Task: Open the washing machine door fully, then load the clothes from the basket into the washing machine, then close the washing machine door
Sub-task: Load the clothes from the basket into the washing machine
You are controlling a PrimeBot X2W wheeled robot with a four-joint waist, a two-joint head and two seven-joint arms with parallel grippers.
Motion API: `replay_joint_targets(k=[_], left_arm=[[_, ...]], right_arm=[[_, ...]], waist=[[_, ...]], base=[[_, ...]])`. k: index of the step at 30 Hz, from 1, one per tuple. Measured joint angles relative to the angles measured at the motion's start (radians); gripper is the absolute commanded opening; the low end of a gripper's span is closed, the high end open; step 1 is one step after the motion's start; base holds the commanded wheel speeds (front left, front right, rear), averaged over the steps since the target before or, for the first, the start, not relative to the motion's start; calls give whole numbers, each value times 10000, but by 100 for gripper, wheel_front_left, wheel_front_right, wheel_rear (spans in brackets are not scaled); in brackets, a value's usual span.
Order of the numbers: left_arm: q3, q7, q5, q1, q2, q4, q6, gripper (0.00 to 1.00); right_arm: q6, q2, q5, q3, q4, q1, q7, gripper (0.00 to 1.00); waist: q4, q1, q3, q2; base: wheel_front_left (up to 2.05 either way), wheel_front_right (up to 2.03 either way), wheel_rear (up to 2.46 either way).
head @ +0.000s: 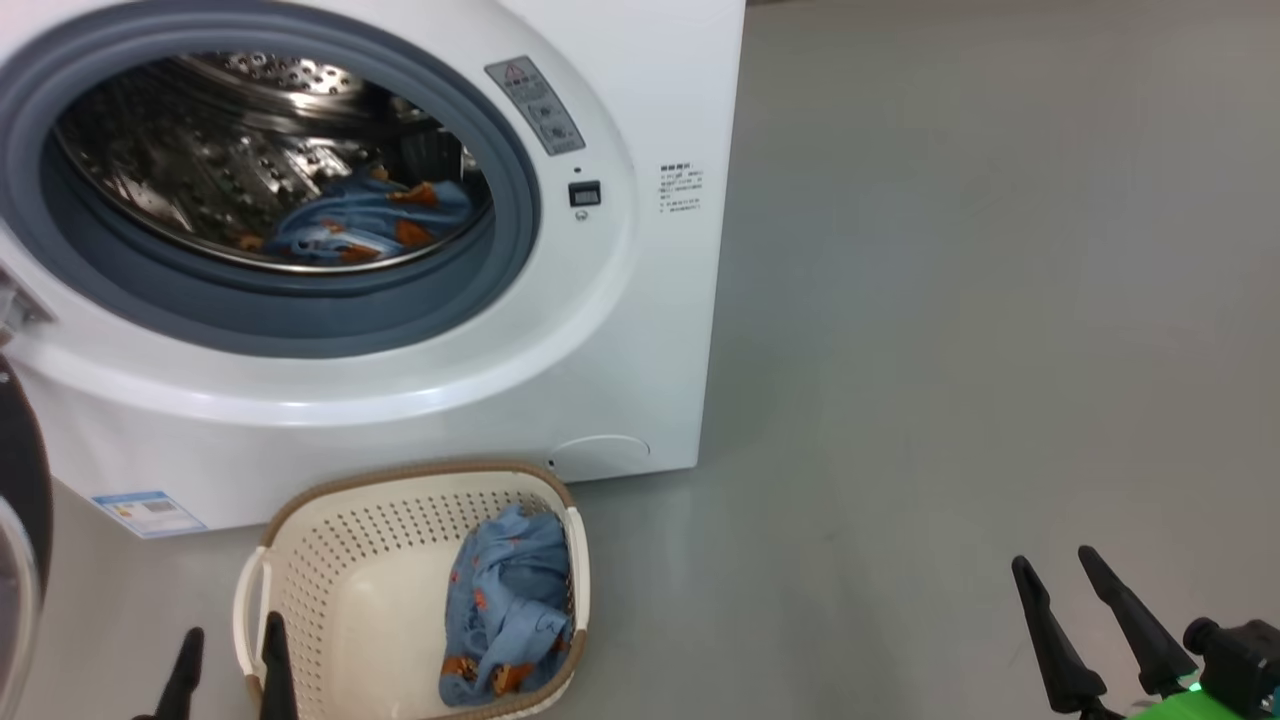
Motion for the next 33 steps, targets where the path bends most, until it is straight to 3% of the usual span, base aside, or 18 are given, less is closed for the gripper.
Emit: replay_joint_targets(k=[6,20,33], left_arm=[[-430,0,-127,-745,-4,1009,-2,100],[-1218,0,-111,-4465,4,4836,-90,100],[-2844,0,-984,-7908,435,8529,-92,100]], right_arm=[[0,107,0,54,-128,-567,0,100],[-2,449,0,63,-355,-2194,0,100],[0,696,0,222,-610,-3590,-2,100]], waist=[[-88,0,549,0],[-355,1,2576,0],[-789,0,4888,0]], base=[[0,0,0],[0,0,0],[0,0,0]])
